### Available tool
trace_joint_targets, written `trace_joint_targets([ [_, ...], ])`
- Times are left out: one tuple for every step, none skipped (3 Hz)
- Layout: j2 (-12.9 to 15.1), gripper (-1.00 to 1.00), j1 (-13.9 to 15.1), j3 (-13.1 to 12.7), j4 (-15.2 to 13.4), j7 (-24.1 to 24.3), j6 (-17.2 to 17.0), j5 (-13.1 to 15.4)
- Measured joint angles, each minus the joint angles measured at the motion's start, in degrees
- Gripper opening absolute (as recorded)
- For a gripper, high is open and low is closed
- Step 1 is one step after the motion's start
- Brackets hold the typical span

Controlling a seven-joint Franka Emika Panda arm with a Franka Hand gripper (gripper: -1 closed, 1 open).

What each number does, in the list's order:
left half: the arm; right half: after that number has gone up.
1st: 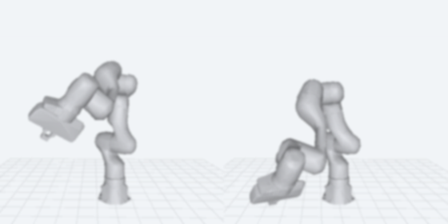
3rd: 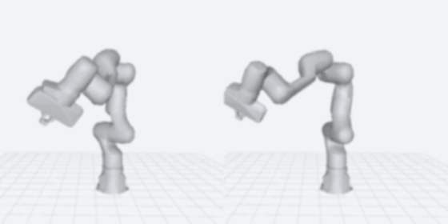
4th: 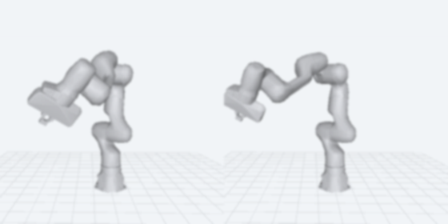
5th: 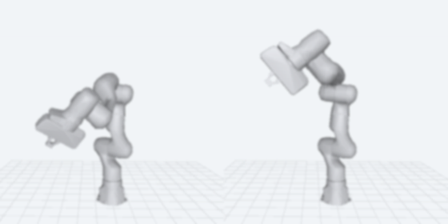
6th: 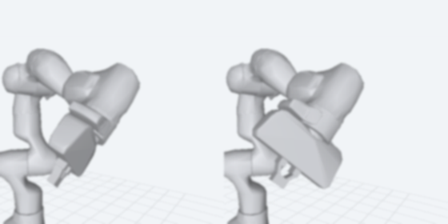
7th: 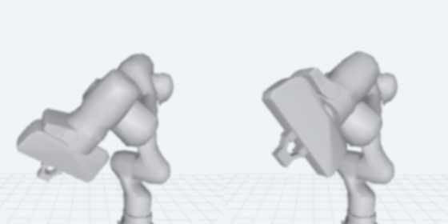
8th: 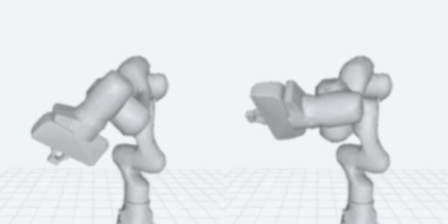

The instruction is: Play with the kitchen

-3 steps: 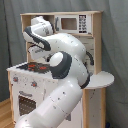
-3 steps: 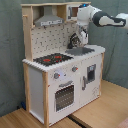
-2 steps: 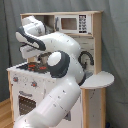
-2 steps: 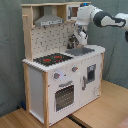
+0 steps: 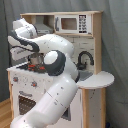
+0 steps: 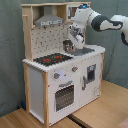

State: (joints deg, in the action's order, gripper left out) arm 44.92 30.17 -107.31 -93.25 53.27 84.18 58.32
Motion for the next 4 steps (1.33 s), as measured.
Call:
trace_joint_targets([
  [0.0, -1.00, -4.9, 2.4, 2.1, -0.2, 2.6, 0.8],
  [0.1, -1.00, -9.2, 4.8, 4.7, -0.7, 3.9, 1.3],
  [0.1, -1.00, -13.6, 8.5, 7.6, -2.1, 5.7, 1.4],
  [0.3, -1.00, -17.3, 12.5, 10.7, -4.3, 7.2, 1.4],
])
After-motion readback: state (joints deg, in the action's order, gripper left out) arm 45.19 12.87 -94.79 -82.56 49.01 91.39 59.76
